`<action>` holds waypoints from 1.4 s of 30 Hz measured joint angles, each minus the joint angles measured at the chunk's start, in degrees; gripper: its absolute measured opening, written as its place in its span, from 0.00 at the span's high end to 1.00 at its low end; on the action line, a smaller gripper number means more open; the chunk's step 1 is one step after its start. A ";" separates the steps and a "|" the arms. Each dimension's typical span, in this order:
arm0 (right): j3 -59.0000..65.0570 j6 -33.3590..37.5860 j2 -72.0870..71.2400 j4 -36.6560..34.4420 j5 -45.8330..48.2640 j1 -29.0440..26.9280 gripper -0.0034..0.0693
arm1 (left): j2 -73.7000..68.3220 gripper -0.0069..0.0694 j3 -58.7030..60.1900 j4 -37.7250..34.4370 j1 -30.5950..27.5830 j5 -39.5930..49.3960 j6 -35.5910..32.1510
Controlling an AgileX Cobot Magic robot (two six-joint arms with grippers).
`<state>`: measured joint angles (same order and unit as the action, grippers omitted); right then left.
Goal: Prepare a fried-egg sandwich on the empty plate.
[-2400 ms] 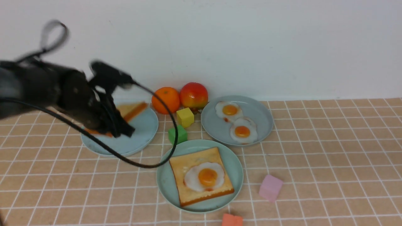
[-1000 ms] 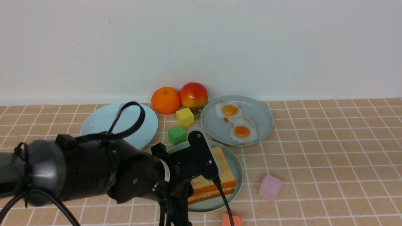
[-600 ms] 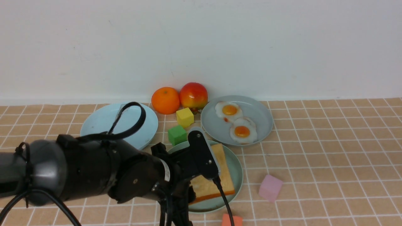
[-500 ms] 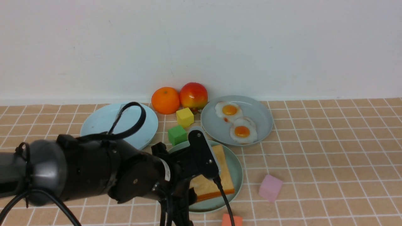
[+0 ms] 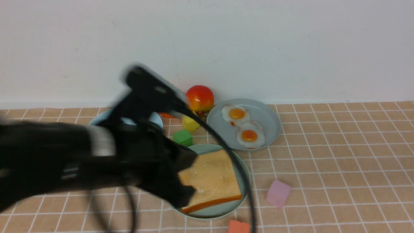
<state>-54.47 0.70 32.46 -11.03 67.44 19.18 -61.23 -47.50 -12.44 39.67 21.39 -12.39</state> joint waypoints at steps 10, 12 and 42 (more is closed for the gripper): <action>9.40 -10.72 -21.18 8.62 0.40 0.00 0.97 | 38.37 0.93 25.04 -3.44 0.00 -13.09 2.04; 11.88 -13.35 -24.52 9.39 -0.55 0.00 0.97 | 42.71 0.93 29.65 -4.18 0.00 -16.72 2.04; 55.31 -24.92 -31.94 20.02 -46.76 -2.74 0.95 | 48.86 0.93 41.25 -5.85 0.00 -28.10 2.04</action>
<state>0.84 -24.22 0.52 8.99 20.68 16.43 -12.37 -6.25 -18.29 39.67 -6.71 -10.35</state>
